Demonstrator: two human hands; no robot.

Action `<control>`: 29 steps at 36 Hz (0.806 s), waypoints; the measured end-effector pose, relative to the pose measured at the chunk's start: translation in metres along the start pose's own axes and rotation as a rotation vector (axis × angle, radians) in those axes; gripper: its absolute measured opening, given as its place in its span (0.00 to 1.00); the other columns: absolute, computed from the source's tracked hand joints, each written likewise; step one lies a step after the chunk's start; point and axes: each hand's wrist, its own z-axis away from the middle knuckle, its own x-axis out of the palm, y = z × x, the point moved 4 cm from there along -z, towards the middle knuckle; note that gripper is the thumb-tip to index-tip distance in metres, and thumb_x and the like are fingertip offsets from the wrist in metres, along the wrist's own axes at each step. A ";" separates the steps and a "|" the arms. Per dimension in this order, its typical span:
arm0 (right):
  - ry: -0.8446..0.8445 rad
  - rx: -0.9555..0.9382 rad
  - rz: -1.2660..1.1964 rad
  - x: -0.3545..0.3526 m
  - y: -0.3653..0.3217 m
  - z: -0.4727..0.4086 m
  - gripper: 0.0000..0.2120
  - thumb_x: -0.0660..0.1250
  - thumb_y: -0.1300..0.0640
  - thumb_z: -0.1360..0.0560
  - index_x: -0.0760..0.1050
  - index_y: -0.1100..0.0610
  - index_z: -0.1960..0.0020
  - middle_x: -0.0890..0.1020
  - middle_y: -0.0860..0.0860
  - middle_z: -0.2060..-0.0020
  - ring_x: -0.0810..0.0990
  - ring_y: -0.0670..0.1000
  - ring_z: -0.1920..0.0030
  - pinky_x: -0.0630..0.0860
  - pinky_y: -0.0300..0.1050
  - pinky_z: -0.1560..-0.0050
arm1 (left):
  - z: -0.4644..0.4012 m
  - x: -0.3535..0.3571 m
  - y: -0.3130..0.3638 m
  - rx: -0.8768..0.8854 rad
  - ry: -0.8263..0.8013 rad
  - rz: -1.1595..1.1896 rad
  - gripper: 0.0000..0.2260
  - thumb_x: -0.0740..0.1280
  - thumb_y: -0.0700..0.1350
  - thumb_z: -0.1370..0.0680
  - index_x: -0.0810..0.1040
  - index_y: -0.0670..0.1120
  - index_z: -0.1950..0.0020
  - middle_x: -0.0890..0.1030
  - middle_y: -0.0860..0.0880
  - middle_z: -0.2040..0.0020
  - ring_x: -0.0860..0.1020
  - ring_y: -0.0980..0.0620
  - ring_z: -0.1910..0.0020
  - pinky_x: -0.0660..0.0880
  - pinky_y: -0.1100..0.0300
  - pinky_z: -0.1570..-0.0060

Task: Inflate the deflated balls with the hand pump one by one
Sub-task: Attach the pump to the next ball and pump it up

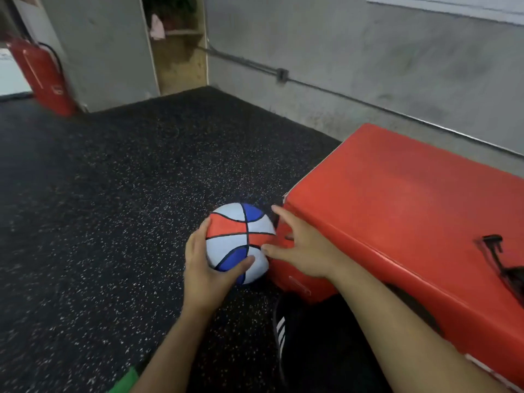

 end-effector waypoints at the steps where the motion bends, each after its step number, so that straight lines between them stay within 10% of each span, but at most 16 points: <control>1: -0.039 0.007 0.038 0.008 0.003 -0.006 0.45 0.77 0.42 0.26 0.56 0.41 0.17 0.65 0.47 0.20 0.68 0.51 0.23 0.67 0.54 0.22 | 0.002 -0.005 -0.018 -0.031 -0.006 -0.038 0.51 0.83 0.63 0.38 0.62 0.65 0.20 0.67 0.56 0.25 0.69 0.59 0.29 0.69 0.59 0.33; 11: -0.329 0.073 0.370 0.055 0.060 -0.045 0.44 0.74 0.37 0.25 0.56 0.42 0.17 0.69 0.49 0.23 0.70 0.51 0.25 0.67 0.47 0.25 | 0.025 -0.032 -0.190 -0.513 -0.087 -0.314 0.53 0.81 0.71 0.41 0.61 0.64 0.21 0.68 0.46 0.26 0.73 0.40 0.31 0.77 0.37 0.35; 19: -0.365 0.090 0.350 0.050 0.064 -0.055 0.42 0.70 0.32 0.25 0.54 0.37 0.18 0.67 0.42 0.23 0.73 0.46 0.29 0.70 0.47 0.28 | 0.013 0.003 -0.241 -0.736 -0.160 -0.294 0.58 0.79 0.72 0.38 0.52 0.63 0.16 0.56 0.42 0.18 0.66 0.37 0.23 0.70 0.40 0.26; 29: -0.382 0.123 0.356 0.047 0.061 -0.054 0.41 0.68 0.32 0.24 0.52 0.36 0.18 0.65 0.40 0.22 0.71 0.44 0.27 0.68 0.45 0.26 | 0.014 0.024 -0.251 -0.704 -0.187 -0.395 0.57 0.79 0.71 0.37 0.50 0.65 0.17 0.57 0.42 0.19 0.70 0.36 0.26 0.74 0.39 0.31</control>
